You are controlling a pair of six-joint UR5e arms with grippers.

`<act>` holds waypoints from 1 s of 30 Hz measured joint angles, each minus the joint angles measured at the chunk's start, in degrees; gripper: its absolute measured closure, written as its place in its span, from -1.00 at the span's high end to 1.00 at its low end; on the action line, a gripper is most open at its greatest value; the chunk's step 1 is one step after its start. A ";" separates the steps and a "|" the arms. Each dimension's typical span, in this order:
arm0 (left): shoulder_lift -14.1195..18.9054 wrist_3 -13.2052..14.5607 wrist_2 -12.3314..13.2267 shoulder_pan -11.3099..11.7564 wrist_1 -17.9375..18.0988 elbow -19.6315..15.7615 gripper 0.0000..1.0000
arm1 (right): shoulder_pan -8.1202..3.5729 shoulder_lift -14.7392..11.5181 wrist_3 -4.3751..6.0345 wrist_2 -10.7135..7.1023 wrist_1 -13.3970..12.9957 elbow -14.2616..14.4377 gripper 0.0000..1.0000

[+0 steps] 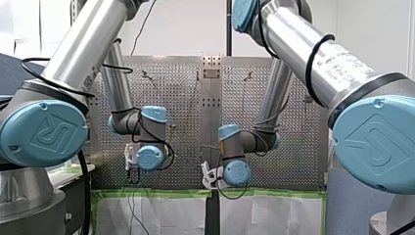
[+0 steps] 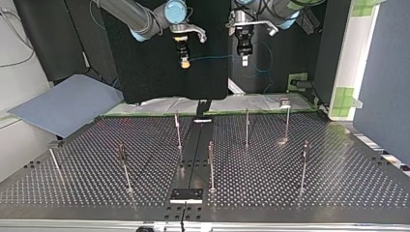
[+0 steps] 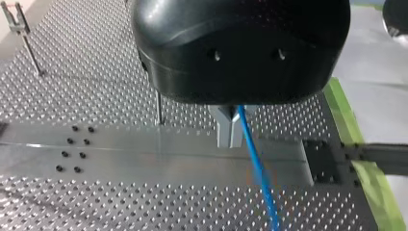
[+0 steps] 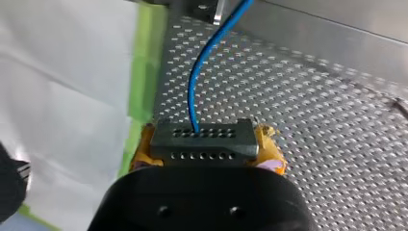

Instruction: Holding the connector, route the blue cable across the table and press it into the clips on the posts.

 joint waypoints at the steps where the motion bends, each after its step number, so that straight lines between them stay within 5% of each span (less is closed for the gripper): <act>1: 0.33 0.18 -0.06 0.28 -0.35 0.08 -1.00 | 0.04 -0.14 0.17 -0.23 0.46 -0.24 -1.00; 17: 7.74 2.38 -3.27 6.05 -7.75 0.74 -1.00 | 0.46 -7.46 7.05 -7.78 8.45 -7.77 -1.00; 30: 14.27 2.80 -1.85 6.50 -13.97 1.67 -1.00 | 0.43 -14.43 14.01 -14.76 13.74 -14.75 -1.00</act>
